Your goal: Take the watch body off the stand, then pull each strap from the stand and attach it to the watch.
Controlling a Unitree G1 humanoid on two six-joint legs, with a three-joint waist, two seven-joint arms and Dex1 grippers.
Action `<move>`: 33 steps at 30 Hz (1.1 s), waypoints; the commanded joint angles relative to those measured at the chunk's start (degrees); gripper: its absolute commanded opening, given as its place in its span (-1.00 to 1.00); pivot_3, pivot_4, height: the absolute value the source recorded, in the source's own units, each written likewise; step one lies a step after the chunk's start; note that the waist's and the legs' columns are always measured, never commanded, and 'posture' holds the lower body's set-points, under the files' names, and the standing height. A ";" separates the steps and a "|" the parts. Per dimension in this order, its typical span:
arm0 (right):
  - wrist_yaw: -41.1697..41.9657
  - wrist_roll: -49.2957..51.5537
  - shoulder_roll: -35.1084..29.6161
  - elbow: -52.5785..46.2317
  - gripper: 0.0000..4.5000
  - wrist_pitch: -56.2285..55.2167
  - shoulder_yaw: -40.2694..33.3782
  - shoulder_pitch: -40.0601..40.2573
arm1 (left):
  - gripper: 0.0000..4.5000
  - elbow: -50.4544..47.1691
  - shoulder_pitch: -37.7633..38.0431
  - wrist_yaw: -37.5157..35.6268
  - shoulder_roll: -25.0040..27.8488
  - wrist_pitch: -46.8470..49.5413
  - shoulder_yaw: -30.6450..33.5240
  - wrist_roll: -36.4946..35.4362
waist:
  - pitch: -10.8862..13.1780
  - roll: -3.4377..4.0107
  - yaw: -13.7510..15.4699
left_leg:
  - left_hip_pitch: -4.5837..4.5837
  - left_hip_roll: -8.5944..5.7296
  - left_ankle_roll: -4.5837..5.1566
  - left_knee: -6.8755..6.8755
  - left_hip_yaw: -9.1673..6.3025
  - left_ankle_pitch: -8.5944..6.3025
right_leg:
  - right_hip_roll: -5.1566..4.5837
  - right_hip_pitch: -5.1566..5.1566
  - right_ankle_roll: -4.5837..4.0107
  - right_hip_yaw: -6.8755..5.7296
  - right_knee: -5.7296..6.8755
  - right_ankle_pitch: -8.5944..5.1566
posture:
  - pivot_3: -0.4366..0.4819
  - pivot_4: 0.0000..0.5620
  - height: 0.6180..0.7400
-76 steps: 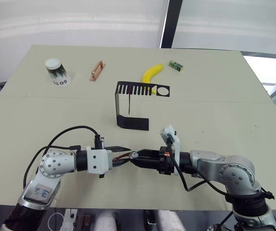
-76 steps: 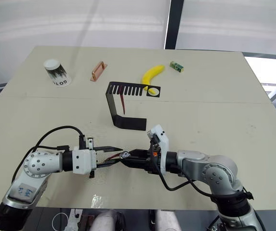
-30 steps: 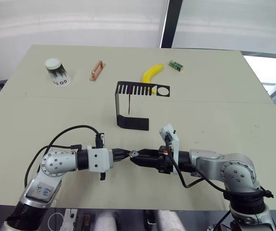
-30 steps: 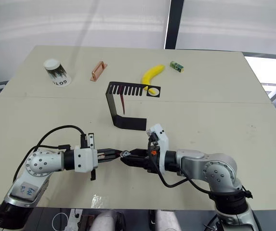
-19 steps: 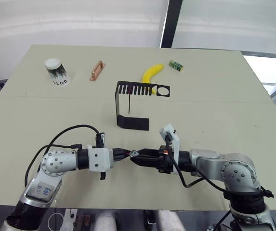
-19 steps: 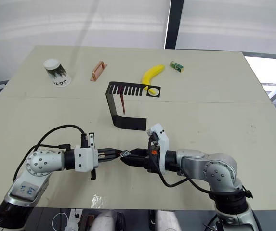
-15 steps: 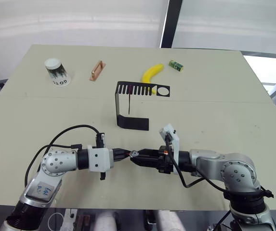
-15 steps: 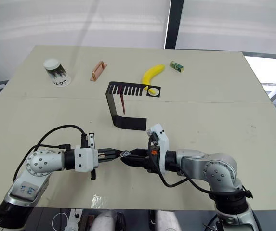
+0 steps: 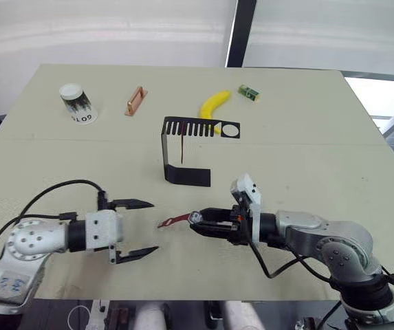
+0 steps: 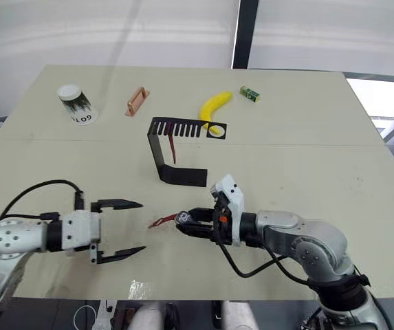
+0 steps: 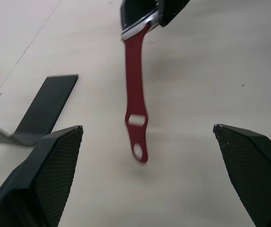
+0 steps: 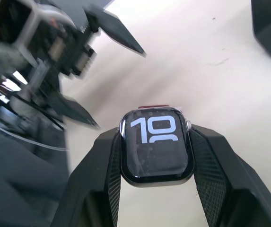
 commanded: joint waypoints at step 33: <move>25.06 -42.78 4.47 21.96 -0.29 -41.20 18.27 -2.11 | 1.00 2.90 0.22 -12.84 2.60 4.33 9.63 -13.82 | 0.04 0.05 -0.66 | 0.14 0.05 -0.17 0.20 0.04 -0.04 | 0.02 -0.03 -0.27 -0.03 0.42 -0.16 | -0.05 -0.47 0.82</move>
